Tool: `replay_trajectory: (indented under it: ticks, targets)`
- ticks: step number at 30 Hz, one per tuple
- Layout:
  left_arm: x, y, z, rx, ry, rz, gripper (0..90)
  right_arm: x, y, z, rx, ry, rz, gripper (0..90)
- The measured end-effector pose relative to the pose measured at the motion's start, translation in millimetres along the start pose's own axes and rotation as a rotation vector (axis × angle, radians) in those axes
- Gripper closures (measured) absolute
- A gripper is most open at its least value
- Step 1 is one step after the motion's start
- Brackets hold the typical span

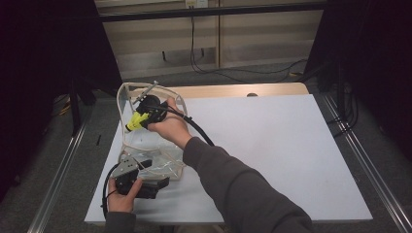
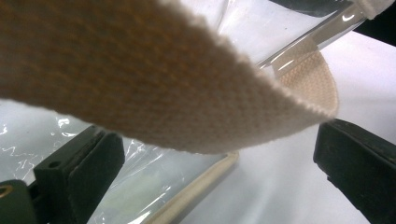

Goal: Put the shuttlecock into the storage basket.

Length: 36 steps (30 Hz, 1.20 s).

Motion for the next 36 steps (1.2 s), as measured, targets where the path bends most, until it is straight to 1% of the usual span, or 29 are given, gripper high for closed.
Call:
replay_trajectory:
  ticks: [4, 7, 14, 21, 25, 27, 36]
  targets:
    - [0.0, -0.1, -0.1, 0.0, -0.002, 0.0, 1.8, -2.2, -1.5, -0.7, 0.011, -0.011, -0.006, 78.9]
    - [-0.2, -0.1, 0.0, 0.0, 0.0, 0.0, 1.8, -3.8, -2.2, -1.6, 0.01, -0.019, -0.006, 78.9]
    - [-0.2, -0.1, 0.1, 0.0, 0.002, 0.0, 1.8, -6.5, -2.1, -3.5, 0.009, -0.024, -0.005, 78.8]
    - [0.0, -0.1, -0.1, -0.001, 0.0, -0.001, 1.8, -10.1, -3.5, -4.4, 0.019, -0.026, -0.006, 78.7]
    - [-0.1, -0.2, -0.1, -0.002, 0.0, 0.0, 1.8, -10.8, -4.1, -5.0, 0.011, -0.029, -0.002, 78.7]
    - [-0.1, -0.2, 0.0, -0.002, 0.0, -0.001, 1.8, -11.1, -4.1, -5.1, 0.02, -0.03, -0.002, 78.7]
    - [-0.1, -0.2, -0.1, -0.002, 0.0, -0.001, 1.8, -12.2, -4.7, -5.6, 0.024, -0.034, -0.005, 78.7]
Point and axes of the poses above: each handheld gripper's, and its own axes: x roughly backward along the jaws, z roughly out of its top, y roughly to its right, the point moved 7 cm from there along -x, roughly forward along the jaws, and after that the axes turned 12 degrees about -y, right-handed, at the moved point
